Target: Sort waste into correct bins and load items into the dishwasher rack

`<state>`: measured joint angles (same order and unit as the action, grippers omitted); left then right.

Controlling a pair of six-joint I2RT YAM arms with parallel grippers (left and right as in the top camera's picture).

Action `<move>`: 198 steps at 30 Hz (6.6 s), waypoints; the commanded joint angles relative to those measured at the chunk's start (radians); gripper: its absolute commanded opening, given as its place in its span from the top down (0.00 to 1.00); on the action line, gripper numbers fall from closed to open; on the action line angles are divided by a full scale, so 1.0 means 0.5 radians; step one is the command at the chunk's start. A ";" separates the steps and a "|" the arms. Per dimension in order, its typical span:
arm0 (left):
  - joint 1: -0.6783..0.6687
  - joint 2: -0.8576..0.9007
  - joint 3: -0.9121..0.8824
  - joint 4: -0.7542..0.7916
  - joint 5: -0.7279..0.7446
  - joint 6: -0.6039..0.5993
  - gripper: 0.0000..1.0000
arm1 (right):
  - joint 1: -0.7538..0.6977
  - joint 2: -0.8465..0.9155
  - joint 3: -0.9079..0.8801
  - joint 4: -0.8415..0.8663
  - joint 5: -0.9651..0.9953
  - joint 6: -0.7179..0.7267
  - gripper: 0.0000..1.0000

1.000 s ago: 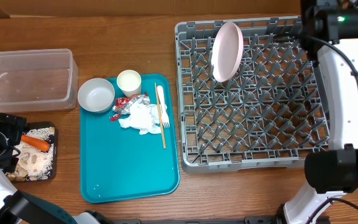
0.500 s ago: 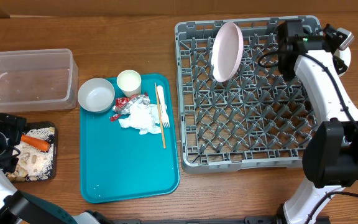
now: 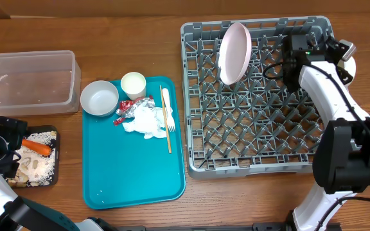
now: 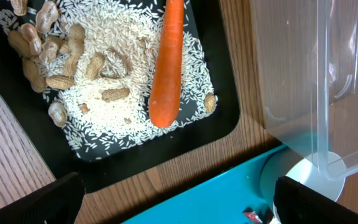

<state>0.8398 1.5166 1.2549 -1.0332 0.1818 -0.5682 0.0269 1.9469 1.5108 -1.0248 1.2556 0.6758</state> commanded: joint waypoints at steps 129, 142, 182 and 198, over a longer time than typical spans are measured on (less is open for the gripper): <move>-0.005 -0.002 0.034 -0.005 -0.018 0.037 0.00 | 1.212 0.020 1.204 -0.205 -2.960 -0.622 0.00; -0.005 -0.002 0.034 -0.005 -0.018 0.037 0.00 | 1.326 0.104 1.233 -0.225 -2.402 -0.664 0.00; -0.005 -0.002 0.034 -0.001 -0.011 0.018 0.00 | -0.215 -0.351 1.233 -0.753 -2.198 -0.513 0.00; -0.463 -0.005 0.037 -0.430 1.006 0.536 0.00 | -0.215 -0.351 1.233 -0.753 -2.198 -0.513 0.00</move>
<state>0.7216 1.5166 1.2575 -1.2415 0.6384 -0.3927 -0.0788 1.7748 2.1132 -1.4063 0.1459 0.4145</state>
